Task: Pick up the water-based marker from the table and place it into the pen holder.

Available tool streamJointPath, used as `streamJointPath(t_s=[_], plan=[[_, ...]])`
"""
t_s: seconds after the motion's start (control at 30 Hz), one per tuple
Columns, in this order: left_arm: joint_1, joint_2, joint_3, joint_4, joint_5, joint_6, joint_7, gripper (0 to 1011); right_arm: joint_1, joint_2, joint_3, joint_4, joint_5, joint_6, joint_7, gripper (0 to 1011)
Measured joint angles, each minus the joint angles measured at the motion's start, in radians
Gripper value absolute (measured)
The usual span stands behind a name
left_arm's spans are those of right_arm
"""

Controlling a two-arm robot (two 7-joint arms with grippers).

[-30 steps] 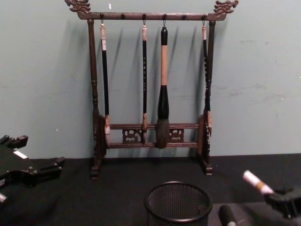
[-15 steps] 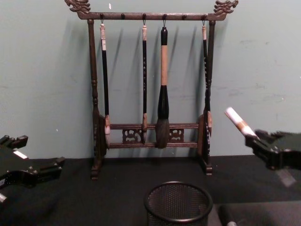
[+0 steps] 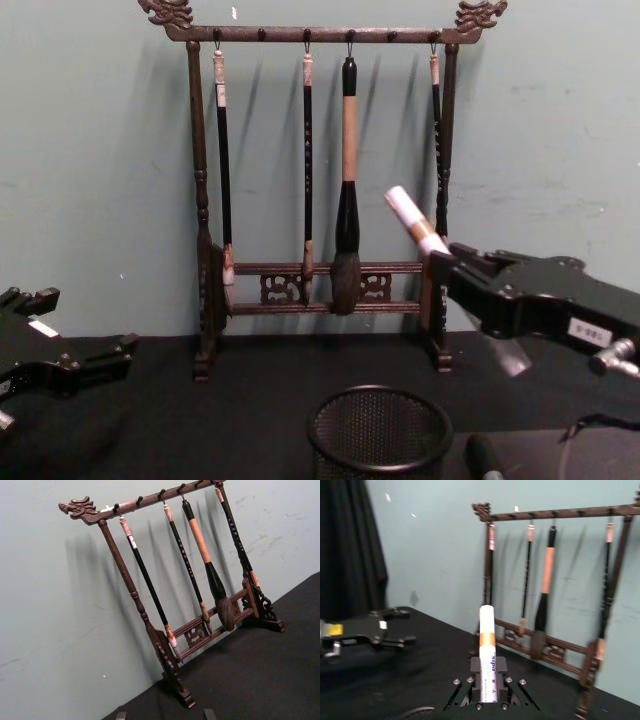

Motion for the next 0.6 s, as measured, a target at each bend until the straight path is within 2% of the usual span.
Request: streamJointPath(t_s=[0.23,0.6], plan=[[0.0,0.0,0.0,0.0,0.0,0.0,0.0,1001,0.026,-0.014,-0.041,0.032,0.046,-0.005,0.036,182],[0.0,0.0,0.0,0.0,0.0,0.0,0.0,1001,0.041,-0.025,-0.093,0.061,0.066,0.006,0.038,182]])
